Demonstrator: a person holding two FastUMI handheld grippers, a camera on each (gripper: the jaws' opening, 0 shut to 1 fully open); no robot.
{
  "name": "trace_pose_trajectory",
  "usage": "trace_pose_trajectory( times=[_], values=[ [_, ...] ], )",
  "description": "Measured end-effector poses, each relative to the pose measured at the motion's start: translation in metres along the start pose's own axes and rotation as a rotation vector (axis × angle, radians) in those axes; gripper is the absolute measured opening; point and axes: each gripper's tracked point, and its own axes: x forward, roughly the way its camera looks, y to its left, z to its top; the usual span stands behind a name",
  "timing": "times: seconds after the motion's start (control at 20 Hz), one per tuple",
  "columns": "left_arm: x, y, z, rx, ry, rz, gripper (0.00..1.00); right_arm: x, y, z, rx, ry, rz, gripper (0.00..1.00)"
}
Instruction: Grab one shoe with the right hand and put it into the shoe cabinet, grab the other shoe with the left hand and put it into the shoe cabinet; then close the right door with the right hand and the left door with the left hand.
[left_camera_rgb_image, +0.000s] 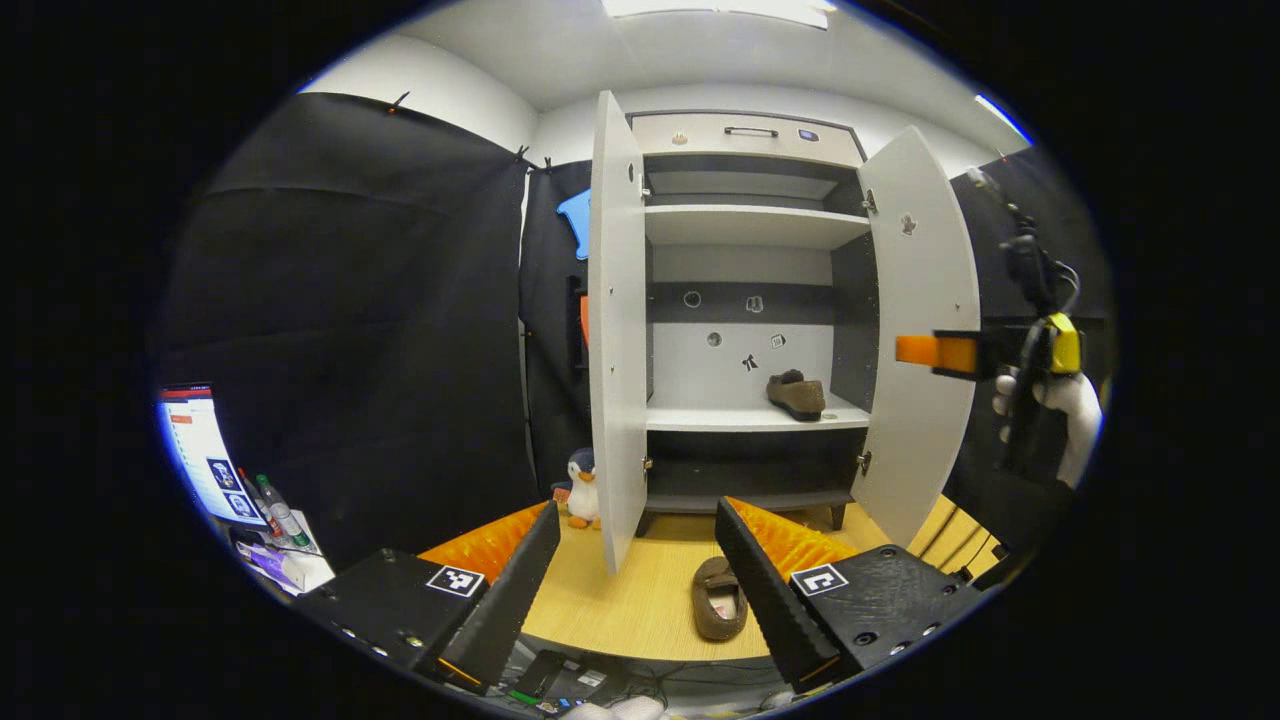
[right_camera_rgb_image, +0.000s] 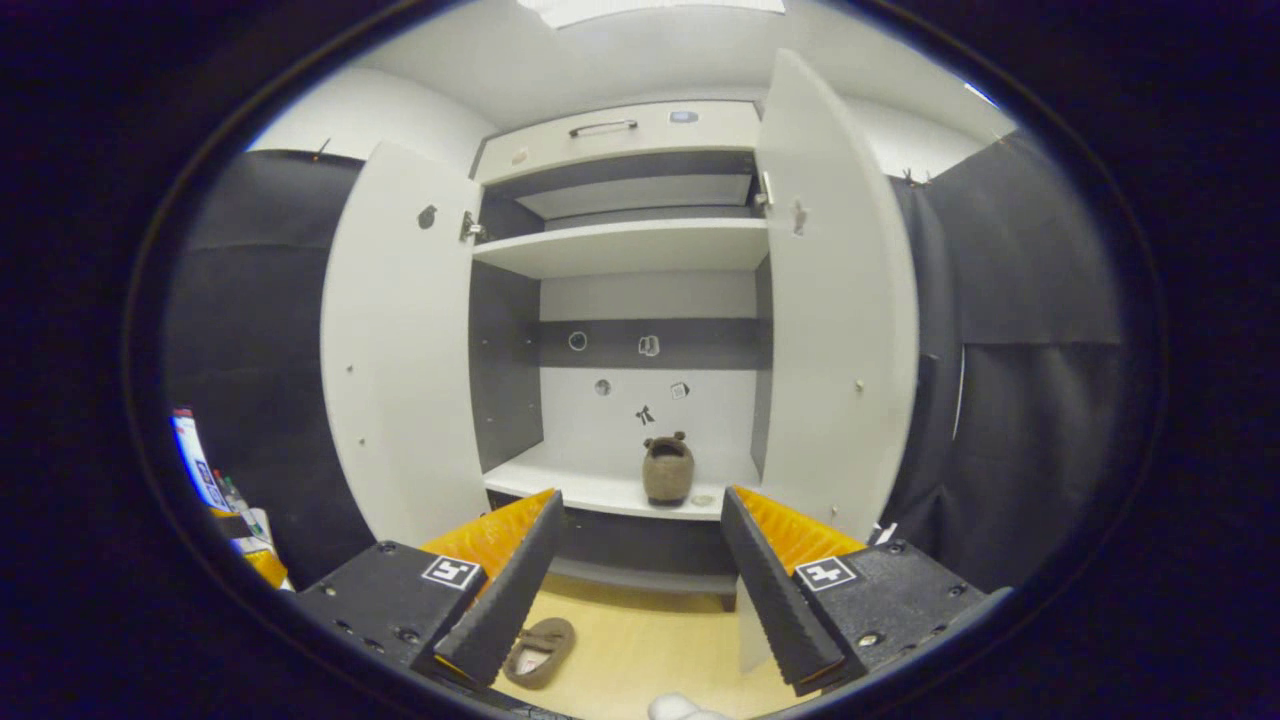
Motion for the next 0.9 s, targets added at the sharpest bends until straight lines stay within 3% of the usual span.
trace_pose_trajectory(
  times=[0.35, 0.65, 0.9],
  values=[
    [0.017, -0.024, -0.016, 0.028, 0.024, -0.064, 0.95, -0.09, -0.017, -0.043, -0.046, 0.019, -0.056, 0.99],
    [0.05, -0.057, -0.063, -0.014, 0.093, -0.139, 0.95, -0.094, -0.025, -0.049, -0.051, 0.085, -0.063, 1.0],
    [0.102, -0.074, -0.147, -0.037, 0.228, -0.172, 0.95, -0.096, -0.049, -0.049, -0.057, 0.106, -0.107, 1.0]
  ],
)
